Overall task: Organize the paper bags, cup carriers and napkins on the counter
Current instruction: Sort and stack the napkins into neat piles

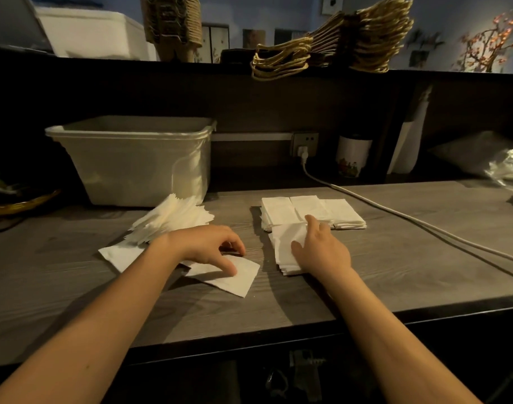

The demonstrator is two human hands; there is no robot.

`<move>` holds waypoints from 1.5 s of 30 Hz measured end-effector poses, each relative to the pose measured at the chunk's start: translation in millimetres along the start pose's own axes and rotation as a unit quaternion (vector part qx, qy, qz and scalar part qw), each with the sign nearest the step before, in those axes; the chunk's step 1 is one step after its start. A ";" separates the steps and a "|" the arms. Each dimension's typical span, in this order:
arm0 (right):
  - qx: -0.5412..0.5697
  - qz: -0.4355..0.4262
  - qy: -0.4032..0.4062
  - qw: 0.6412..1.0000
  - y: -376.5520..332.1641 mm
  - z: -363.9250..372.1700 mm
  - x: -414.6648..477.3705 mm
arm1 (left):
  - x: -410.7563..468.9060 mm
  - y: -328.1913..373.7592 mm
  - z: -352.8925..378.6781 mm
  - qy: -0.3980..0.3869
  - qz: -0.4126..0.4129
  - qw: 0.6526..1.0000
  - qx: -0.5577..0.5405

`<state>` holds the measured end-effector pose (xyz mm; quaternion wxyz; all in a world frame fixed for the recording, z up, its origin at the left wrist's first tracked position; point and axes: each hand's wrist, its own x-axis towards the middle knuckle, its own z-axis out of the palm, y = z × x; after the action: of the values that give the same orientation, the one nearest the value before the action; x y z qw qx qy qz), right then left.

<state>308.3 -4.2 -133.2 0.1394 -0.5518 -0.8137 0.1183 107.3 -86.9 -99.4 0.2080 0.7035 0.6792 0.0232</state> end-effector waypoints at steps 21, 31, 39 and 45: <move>-0.077 -0.184 -0.083 0.976 -2.7 0.7 -7.9 | 0.4 8.6 5.4 0.009 0.023 0.999 0.021; -0.028 -0.194 -0.086 0.977 -3.1 -8.4 -15.1 | 2.5 9.5 5.1 0.026 0.040 0.999 -0.017; 0.265 -0.155 -0.027 0.951 -28.7 -19.2 -10.0 | -4.2 4.3 -5.8 0.119 0.057 0.976 -0.172; 0.232 -0.154 -0.013 0.960 -34.5 -11.0 -4.2 | 2.9 10.6 12.0 0.045 -0.014 0.997 0.063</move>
<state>283.8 -20.2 -111.4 0.2697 -0.3703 -0.8408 0.2884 121.4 -87.2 -107.7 0.1328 0.7036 0.6980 0.0092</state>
